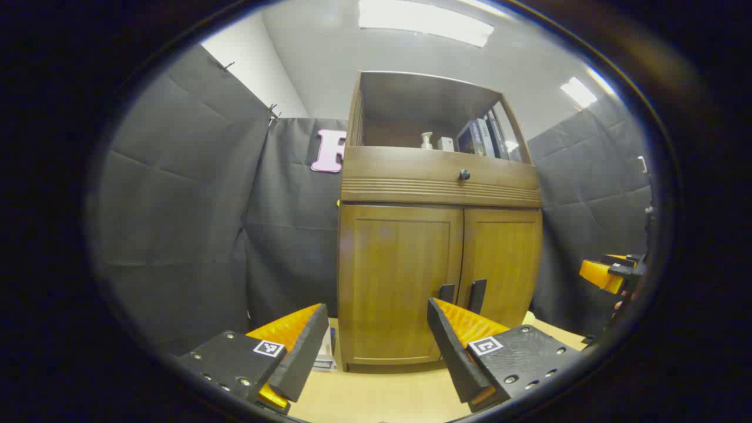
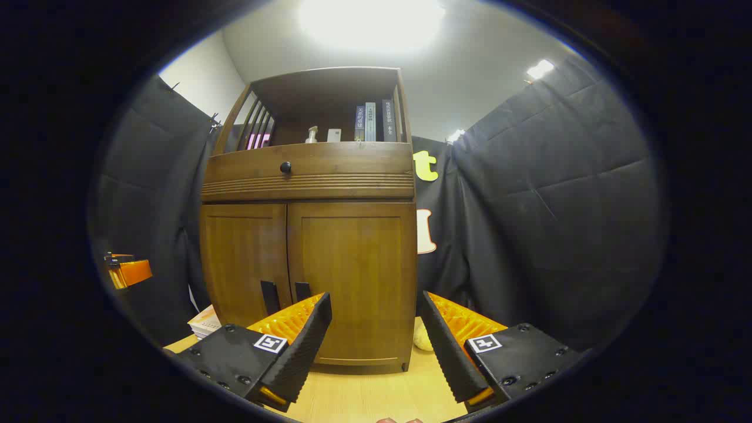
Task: Open the right door of the double-door shoe cabinet with the right hand, and open the left door with the left hand.
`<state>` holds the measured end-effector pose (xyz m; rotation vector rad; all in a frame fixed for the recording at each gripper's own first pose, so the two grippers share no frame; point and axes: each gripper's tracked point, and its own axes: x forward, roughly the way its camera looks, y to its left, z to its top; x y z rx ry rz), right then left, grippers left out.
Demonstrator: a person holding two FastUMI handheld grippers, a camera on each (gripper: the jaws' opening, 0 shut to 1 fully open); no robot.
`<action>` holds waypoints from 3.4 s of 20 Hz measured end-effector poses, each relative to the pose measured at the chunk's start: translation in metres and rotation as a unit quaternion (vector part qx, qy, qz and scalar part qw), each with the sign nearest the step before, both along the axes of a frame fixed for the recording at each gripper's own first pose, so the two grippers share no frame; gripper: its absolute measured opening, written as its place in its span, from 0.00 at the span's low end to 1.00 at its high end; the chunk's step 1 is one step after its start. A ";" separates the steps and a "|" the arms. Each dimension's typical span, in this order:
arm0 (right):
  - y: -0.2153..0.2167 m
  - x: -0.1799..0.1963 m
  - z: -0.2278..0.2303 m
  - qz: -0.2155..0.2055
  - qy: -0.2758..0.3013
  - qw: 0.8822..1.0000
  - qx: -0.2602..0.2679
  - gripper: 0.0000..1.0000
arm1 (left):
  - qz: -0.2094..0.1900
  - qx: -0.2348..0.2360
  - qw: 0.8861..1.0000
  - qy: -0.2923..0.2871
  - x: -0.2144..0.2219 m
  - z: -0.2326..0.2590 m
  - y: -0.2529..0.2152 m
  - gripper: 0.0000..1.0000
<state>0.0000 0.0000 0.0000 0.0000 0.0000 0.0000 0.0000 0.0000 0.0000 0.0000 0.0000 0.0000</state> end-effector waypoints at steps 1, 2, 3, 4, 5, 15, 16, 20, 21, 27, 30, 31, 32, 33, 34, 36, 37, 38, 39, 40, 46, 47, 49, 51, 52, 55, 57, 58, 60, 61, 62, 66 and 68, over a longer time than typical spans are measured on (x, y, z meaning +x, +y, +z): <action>0.002 0.000 -0.001 0.003 0.001 1.000 -0.006 0.94 | -0.001 -0.003 1.000 0.003 -0.003 -0.003 0.000 0.99; 0.002 0.000 -0.002 0.001 0.001 1.000 -0.015 0.96 | -0.001 -0.005 1.000 0.003 -0.006 -0.004 0.000 0.99; 0.003 -0.001 -0.003 0.002 0.001 1.000 -0.019 0.97 | -0.001 -0.004 1.000 0.003 -0.007 -0.003 0.001 0.99; 0.007 -0.001 -0.003 0.006 0.002 1.000 -0.017 0.96 | -0.001 -0.003 1.000 0.004 -0.009 -0.004 0.001 0.99; 0.010 -0.002 -0.003 0.011 0.005 1.000 -0.011 0.97 | 0.000 -0.002 1.000 0.003 -0.010 -0.003 0.003 0.99; 0.036 0.012 -0.012 0.042 0.046 0.998 0.017 0.97 | 0.026 0.019 0.999 0.015 -0.022 -0.025 0.010 0.98; 0.039 0.015 -0.011 0.045 0.045 0.998 0.018 0.96 | 0.027 0.025 0.999 0.016 -0.022 -0.027 0.010 0.99; 0.049 0.033 -0.007 0.056 0.047 0.997 0.024 0.96 | 0.023 0.026 0.999 0.024 -0.023 -0.035 0.003 0.99; 0.051 0.039 -0.006 0.057 0.048 0.997 0.025 0.96 | 0.024 0.021 0.999 0.030 -0.023 -0.037 0.001 0.99; 0.070 0.078 -0.002 0.067 0.049 0.996 0.028 0.96 | 0.034 0.013 0.999 0.029 -0.021 -0.025 -0.003 0.99; 0.083 0.102 -0.013 0.081 0.060 0.995 0.019 0.96 | 0.051 0.014 0.998 0.036 -0.022 -0.027 0.001 0.99; 0.088 0.109 -0.016 0.085 0.065 0.994 0.017 0.94 | 0.058 0.014 0.997 0.039 -0.021 -0.028 0.002 0.99; 0.093 0.115 -0.020 0.089 0.070 0.993 0.018 0.94 | 0.066 0.016 0.997 0.042 -0.022 -0.029 0.004 0.99; 0.096 0.123 -0.026 0.091 0.077 0.993 0.020 0.94 | 0.074 0.018 0.996 0.044 -0.020 -0.029 0.005 0.99; 0.099 0.129 -0.035 0.092 0.091 0.991 0.019 0.94 | 0.080 0.020 0.996 0.043 -0.020 -0.031 0.006 0.99; 0.105 0.144 -0.043 0.095 0.100 0.990 0.016 0.96 | 0.096 0.026 0.994 0.047 -0.017 -0.039 0.010 0.99; 0.108 0.149 -0.048 0.097 0.105 0.990 0.015 0.96 | 0.104 0.026 0.993 0.053 -0.015 -0.045 0.012 0.99; 0.111 0.154 -0.054 0.100 0.109 0.989 0.012 0.94 | 0.111 0.023 0.992 0.060 -0.014 -0.050 0.013 0.99; 0.113 0.160 -0.061 0.102 0.114 0.988 0.008 0.96 | 0.117 0.018 0.991 0.067 -0.013 -0.056 0.015 0.98; 0.114 0.166 -0.068 0.103 0.117 0.988 0.006 0.96 | 0.124 0.013 0.989 0.074 -0.011 -0.060 0.017 0.98; 0.121 0.196 -0.092 0.116 0.140 0.983 0.018 0.96 | 0.153 -0.002 0.983 0.105 -0.007 -0.072 0.023 0.98; 0.124 0.198 -0.098 0.117 0.142 0.983 0.022 0.94 | 0.154 -0.002 0.982 0.107 -0.006 -0.072 0.022 0.99; 0.126 0.202 -0.107 0.121 0.144 0.982 0.028 0.96 | 0.155 -0.002 0.982 0.112 -0.003 -0.075 0.020 0.99; 0.127 0.205 -0.109 0.125 0.146 0.981 0.026 0.87 | 0.153 -0.003 0.981 0.116 0.001 -0.077 0.015 0.99; 0.129 0.207 -0.108 0.126 0.148 0.981 0.026 0.79 | 0.151 -0.002 0.981 0.118 0.004 -0.078 0.013 0.99; 0.131 0.212 -0.111 0.120 0.146 0.982 0.014 0.39 | 0.149 0.003 0.981 0.121 0.007 -0.077 0.007 0.99; 0.132 0.210 -0.112 0.123 0.152 0.981 0.010 0.38 | 0.150 0.000 0.981 0.122 0.007 -0.079 0.005 0.99; 0.133 0.212 -0.113 0.127 0.159 0.979 0.012 0.33 | 0.151 -0.003 0.981 0.123 0.006 -0.081 0.005 0.99; 0.134 0.212 -0.113 0.136 0.164 0.977 0.017 0.29 | 0.156 -0.008 0.980 0.121 0.001 -0.083 0.008 0.99; 0.132 0.211 -0.114 0.142 0.164 0.976 0.010 0.26 | 0.157 -0.012 0.980 0.121 -0.001 -0.084 0.010 0.99; 0.134 0.212 -0.112 0.152 0.161 0.975 0.011 0.22 | 0.158 -0.016 0.980 0.120 -0.003 -0.086 0.011 0.99; 0.132 0.201 -0.113 0.170 0.169 0.971 0.007 0.13 | 0.150 -0.032 0.980 0.128 -0.010 -0.096 0.012 0.99; 0.130 0.191 -0.110 0.169 0.165 0.972 0.003 0.13 | 0.141 -0.035 0.981 0.129 -0.011 -0.100 0.011 0.99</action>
